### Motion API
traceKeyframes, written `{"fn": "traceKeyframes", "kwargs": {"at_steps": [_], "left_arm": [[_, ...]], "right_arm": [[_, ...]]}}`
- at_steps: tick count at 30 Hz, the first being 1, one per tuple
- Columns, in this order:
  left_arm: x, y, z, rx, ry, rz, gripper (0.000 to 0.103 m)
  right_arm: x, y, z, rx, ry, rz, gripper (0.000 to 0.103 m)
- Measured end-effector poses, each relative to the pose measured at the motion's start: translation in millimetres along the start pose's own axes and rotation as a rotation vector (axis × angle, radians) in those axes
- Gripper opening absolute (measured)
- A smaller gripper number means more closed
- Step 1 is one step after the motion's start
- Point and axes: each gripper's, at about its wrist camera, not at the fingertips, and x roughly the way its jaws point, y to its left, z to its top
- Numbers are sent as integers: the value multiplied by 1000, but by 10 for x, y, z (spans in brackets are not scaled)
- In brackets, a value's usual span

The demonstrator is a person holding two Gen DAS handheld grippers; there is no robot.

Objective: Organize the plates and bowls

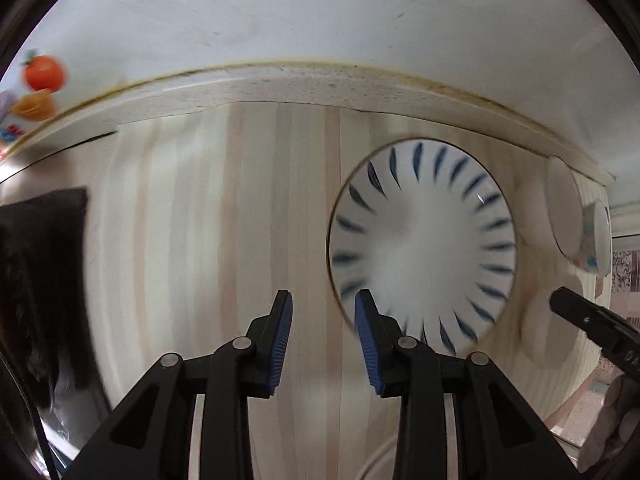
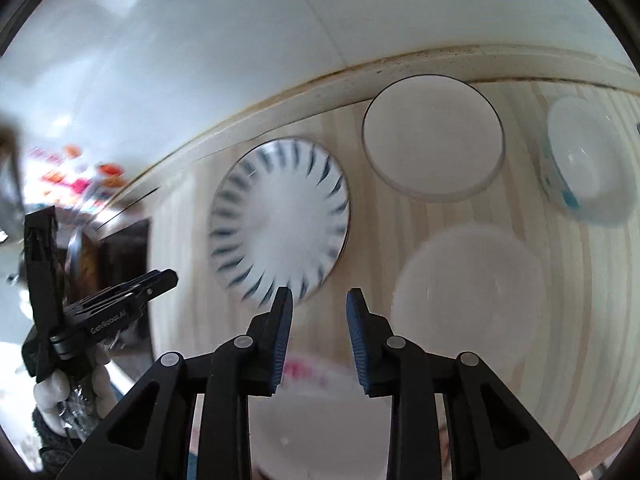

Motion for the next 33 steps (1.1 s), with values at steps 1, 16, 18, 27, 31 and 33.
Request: {"fn": "traceKeyframes", "kwargs": {"at_steps": [1,16,18,27,31,33], "left_arm": [[81,3,63,5,15,1,30],[383,-175,185,116,13,-18,22],[338,-160,136,120,6,-13,22],[-32,-142,-187,112,-31,-24,22],[-323,-127,-349,120,-66,-21,22],[-440,-114,-462,121,-78,-21,22]], "right_arm": [[98,-5,96,10,9,-18,31],[803,-134,424,38,19,-116,7],[794,-129,409,30,15,-124,7],[577,-116,319,-21,11,-120,7],[381,-124,251,-29,3,-98,7],[257,-115,186,-30,0,-83,7]]}}
